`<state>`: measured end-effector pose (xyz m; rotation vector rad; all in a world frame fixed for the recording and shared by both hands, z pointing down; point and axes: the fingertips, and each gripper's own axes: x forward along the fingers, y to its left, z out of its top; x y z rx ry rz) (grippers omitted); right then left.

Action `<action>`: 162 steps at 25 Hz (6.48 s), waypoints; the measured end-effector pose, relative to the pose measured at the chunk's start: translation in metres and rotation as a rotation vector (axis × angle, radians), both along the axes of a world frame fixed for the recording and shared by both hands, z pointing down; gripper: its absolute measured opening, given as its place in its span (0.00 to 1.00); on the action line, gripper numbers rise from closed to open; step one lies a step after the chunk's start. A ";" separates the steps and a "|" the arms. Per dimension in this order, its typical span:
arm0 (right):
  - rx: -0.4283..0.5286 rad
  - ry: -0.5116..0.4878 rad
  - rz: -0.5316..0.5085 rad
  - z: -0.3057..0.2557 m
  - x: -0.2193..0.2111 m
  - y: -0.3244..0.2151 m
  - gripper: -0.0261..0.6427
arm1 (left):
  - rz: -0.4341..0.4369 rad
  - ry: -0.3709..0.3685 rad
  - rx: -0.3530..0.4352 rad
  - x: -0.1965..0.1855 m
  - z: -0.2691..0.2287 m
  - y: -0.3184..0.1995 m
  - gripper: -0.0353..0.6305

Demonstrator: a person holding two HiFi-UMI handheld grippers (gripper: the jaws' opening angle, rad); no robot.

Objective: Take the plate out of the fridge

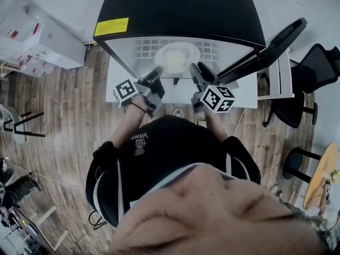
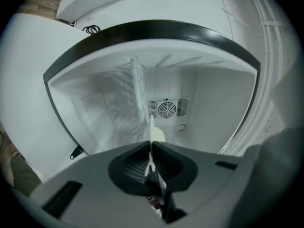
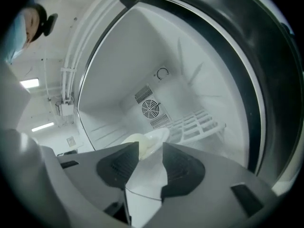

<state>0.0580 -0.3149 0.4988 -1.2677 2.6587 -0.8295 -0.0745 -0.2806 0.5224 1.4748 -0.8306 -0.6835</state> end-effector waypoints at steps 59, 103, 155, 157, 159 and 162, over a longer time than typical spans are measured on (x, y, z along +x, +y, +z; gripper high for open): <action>-0.119 -0.230 0.066 -0.006 -0.016 0.053 0.22 | 0.108 0.004 0.091 -0.009 -0.019 0.051 0.10; -0.078 -0.217 0.207 -0.004 -0.038 0.159 0.22 | 0.249 0.035 0.114 -0.034 -0.013 0.136 0.10; -0.064 -0.219 0.130 -0.019 0.008 0.201 0.22 | 0.187 0.021 0.158 0.014 -0.032 0.185 0.10; -0.065 -0.218 0.124 -0.019 0.010 0.204 0.22 | 0.183 0.023 0.158 0.016 -0.031 0.189 0.10; -0.067 -0.218 0.120 -0.018 0.012 0.207 0.22 | 0.179 0.019 0.157 0.018 -0.030 0.192 0.10; -0.071 -0.221 0.111 -0.016 0.015 0.211 0.22 | 0.170 0.012 0.154 0.021 -0.029 0.197 0.10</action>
